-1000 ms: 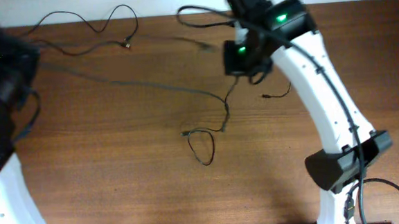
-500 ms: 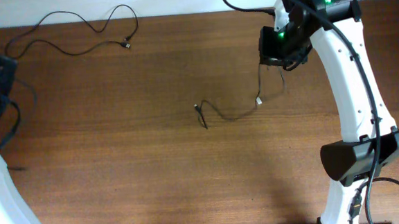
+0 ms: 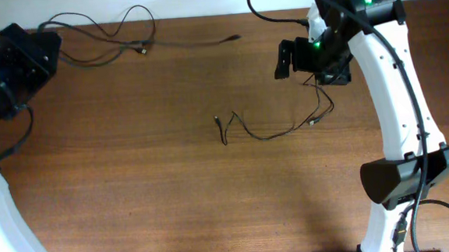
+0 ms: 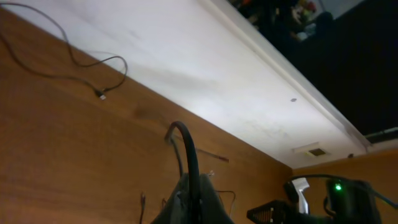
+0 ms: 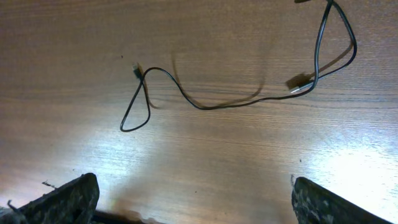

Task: Untangle cables

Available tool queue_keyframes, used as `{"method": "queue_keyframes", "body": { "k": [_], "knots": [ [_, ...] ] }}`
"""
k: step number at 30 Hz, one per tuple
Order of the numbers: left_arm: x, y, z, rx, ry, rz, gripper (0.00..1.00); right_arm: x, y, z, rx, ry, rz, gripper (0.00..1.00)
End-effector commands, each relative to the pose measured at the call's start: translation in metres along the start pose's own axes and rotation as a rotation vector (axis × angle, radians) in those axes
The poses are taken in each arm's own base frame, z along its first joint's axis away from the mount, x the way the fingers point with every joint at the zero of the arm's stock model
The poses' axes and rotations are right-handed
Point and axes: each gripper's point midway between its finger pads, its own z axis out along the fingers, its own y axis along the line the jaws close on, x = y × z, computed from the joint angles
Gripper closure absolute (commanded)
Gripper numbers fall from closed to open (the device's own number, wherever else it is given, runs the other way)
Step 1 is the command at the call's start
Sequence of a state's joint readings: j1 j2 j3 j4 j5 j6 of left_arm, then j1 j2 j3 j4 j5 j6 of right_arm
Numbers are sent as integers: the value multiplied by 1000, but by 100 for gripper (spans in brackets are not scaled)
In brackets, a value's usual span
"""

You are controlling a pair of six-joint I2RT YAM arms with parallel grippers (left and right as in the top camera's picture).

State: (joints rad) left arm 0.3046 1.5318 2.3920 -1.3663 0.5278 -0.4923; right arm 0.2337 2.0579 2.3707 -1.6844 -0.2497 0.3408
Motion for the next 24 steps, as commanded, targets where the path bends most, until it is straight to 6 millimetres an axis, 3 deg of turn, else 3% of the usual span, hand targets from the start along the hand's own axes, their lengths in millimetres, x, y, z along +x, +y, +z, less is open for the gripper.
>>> {"method": "queue_keyframes", "body": {
  "k": [1, 6, 13, 24],
  "knots": [
    [-2, -15, 7, 63, 5, 57, 100, 8, 10, -14, -22, -23, -15, 2],
    [-4, -19, 21, 83, 17, 70, 100, 8, 10, -14, -21, -23, -15, 2],
    [-18, -4, 48, 51, 5, 62, 100, 8, 9, -14, -21, -24, -12, 2],
    [-28, 2, 67, 54, 4, -92, 100, 8, 9, -14, -21, -24, -12, 2]
  ]
}}
